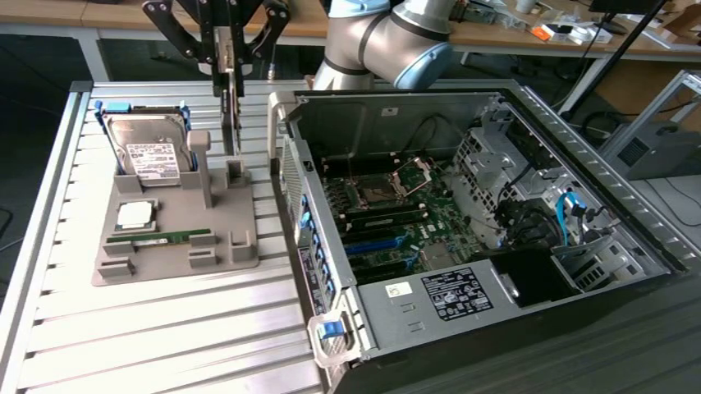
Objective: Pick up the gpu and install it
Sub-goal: 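Pick up the gpu and move the gpu toward the slot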
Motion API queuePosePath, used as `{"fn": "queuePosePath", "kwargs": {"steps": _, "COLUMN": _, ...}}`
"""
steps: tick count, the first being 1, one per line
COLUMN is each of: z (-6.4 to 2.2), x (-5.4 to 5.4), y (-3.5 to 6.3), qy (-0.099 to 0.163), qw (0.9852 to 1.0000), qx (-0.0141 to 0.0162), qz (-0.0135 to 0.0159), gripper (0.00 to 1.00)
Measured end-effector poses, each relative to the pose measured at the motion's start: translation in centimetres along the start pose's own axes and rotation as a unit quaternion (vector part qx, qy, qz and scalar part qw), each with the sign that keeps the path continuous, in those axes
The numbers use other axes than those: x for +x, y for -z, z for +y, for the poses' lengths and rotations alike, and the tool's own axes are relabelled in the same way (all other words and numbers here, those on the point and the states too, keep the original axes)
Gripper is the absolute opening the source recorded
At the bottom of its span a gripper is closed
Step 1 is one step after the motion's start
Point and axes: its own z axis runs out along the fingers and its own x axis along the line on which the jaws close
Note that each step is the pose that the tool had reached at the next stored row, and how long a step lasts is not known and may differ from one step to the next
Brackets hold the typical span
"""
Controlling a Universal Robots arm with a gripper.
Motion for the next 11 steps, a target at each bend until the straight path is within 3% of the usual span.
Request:
{"fn": "queuePosePath", "kwargs": {"steps": 7, "z": -0.02, "x": -0.01, "y": 0.23, "qy": 0.0, "qw": 1.0, "qx": -0.0003, "qz": 0.0, "gripper": 0.27}}
{"fn": "queuePosePath", "kwargs": {"steps": 11, "z": -0.44, "x": -0.09, "y": 0.19, "qy": 0.0, "qw": 1.0, "qx": -0.0003, "qz": 0.0, "gripper": 0.27}}
